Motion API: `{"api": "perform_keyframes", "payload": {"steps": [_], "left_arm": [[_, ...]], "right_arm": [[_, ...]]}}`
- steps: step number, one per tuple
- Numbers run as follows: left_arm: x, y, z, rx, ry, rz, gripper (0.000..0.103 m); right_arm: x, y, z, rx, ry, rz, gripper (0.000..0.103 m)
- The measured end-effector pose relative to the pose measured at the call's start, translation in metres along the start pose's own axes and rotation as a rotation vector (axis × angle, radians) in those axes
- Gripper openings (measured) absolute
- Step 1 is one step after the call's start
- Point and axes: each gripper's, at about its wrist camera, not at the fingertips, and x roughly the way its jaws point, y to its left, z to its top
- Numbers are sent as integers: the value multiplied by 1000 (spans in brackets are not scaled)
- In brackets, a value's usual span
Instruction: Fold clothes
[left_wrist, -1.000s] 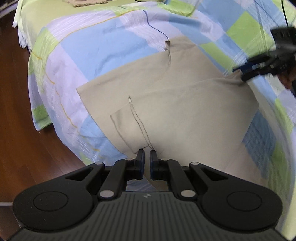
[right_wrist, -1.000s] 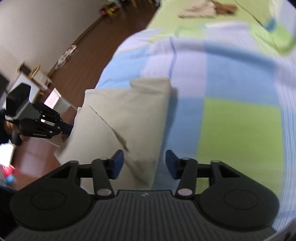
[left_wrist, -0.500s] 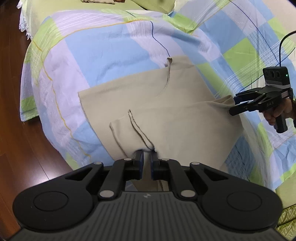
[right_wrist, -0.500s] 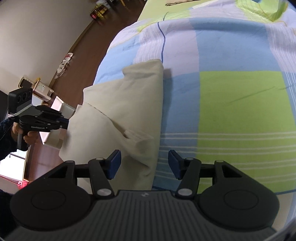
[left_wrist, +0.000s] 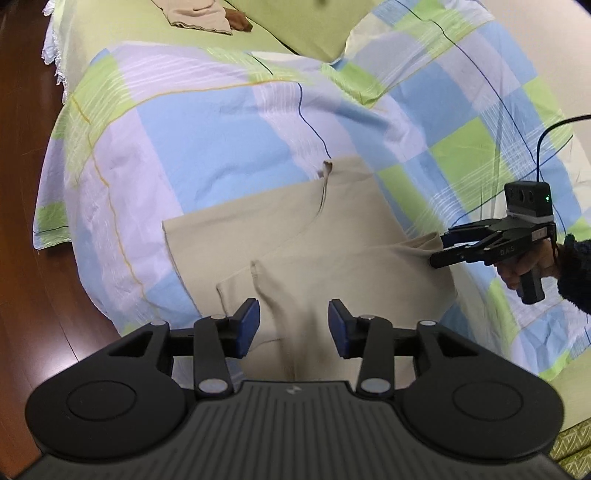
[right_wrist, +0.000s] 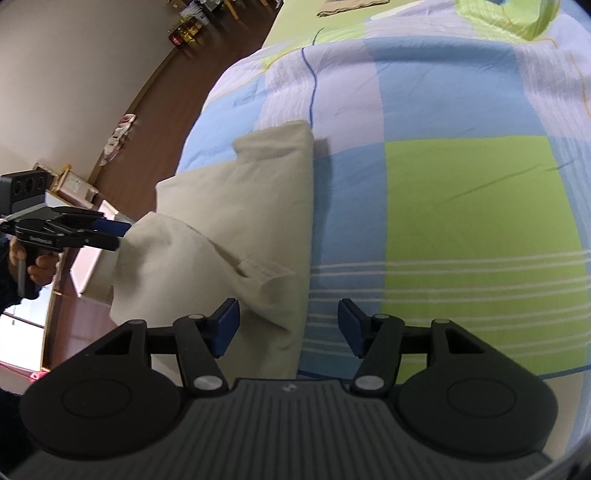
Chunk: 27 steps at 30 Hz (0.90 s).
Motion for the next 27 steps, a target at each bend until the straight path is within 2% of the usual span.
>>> {"api": "perform_keyframes", "payload": {"steps": [4, 7, 13, 15, 16, 17, 19, 21, 25, 27], "left_arm": [[14, 7, 0, -35, 36, -17, 47], [22, 13, 1, -59, 37, -21, 47], [28, 17, 6, -97, 20, -75, 44], [30, 16, 7, -95, 20, -87, 33], [29, 14, 8, -79, 11, -91, 16], [28, 12, 8, -62, 2, -94, 4], [25, 5, 8, -17, -22, -105, 2], [24, -4, 6, 35, -42, -79, 0], [34, -7, 0, 80, -17, -8, 0], [35, -8, -1, 79, -30, -5, 0]], "right_arm": [[-9, -4, -1, 45, -57, -12, 57], [-8, -2, -3, 40, -42, -8, 57], [-4, -3, -8, 57, -29, 5, 57], [-4, -5, -9, 68, -29, 13, 58], [-3, -5, -10, 73, -28, 17, 58], [-3, -6, -10, 77, -27, 21, 59], [-5, -7, -11, 83, -28, 28, 60], [-6, -7, -12, 87, -28, 36, 61], [-6, -8, -13, 86, -24, 46, 61], [-6, -8, -13, 87, -29, 50, 61]]}}
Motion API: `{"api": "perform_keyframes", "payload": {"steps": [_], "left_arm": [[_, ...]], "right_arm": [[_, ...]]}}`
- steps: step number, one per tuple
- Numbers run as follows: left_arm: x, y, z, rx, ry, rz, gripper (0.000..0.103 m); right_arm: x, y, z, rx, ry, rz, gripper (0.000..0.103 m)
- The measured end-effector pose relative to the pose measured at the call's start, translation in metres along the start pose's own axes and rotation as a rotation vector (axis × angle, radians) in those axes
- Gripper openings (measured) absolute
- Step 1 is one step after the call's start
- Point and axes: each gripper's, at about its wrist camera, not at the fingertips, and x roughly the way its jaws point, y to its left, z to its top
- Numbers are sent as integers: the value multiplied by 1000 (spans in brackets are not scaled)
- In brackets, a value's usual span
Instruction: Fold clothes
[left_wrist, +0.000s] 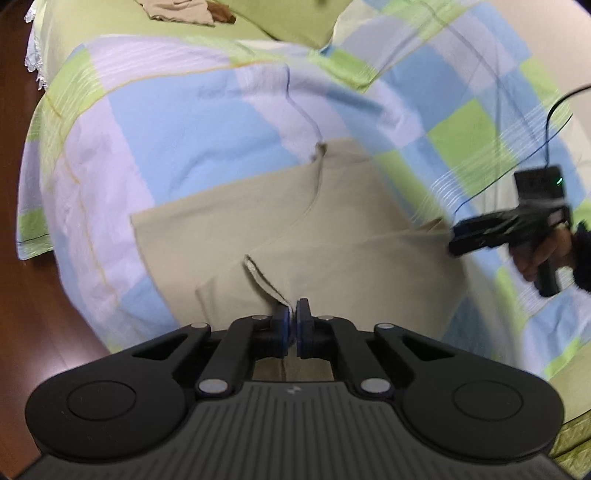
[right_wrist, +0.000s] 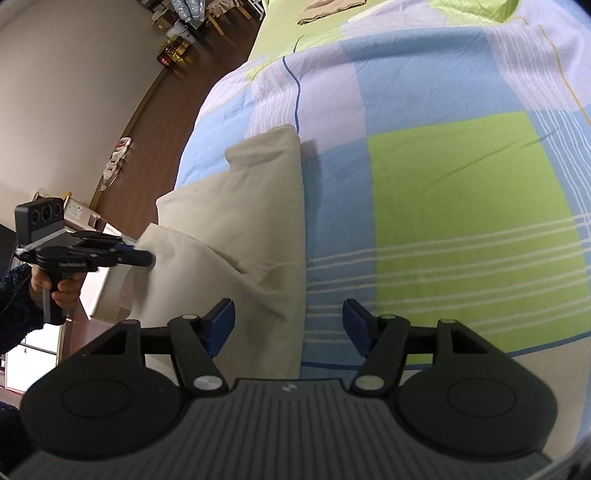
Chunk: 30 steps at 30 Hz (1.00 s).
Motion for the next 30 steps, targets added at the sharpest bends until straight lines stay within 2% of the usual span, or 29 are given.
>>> {"api": "perform_keyframes", "payload": {"steps": [5, 6, 7, 8, 10, 14, 19, 23, 30], "left_arm": [[2, 2, -2, 12, -7, 11, 0], [1, 1, -3, 17, -13, 15, 0], [0, 1, -3, 23, -20, 21, 0], [-1, 0, -4, 29, -28, 26, 0], [-9, -8, -6, 65, -65, 51, 0], [-34, -26, -11, 136, -147, 114, 0], [-54, -30, -13, 153, -245, 252, 0], [-43, -23, -7, 170, -263, 319, 0], [-31, -5, 4, 150, -276, 355, 0]], "right_arm": [[5, 0, 2, -13, -12, 3, 61], [6, 1, 2, -28, -17, 7, 55], [7, 3, 3, -43, -21, 10, 28], [8, 8, 2, -86, -19, 0, 16], [4, 21, 1, -168, -26, -2, 7], [-13, 43, 7, -243, -81, 17, 6], [-11, 57, 42, -335, -128, 35, 6], [11, 56, 71, -387, -119, 28, 6], [41, 50, 97, -421, -113, -10, 6]]}}
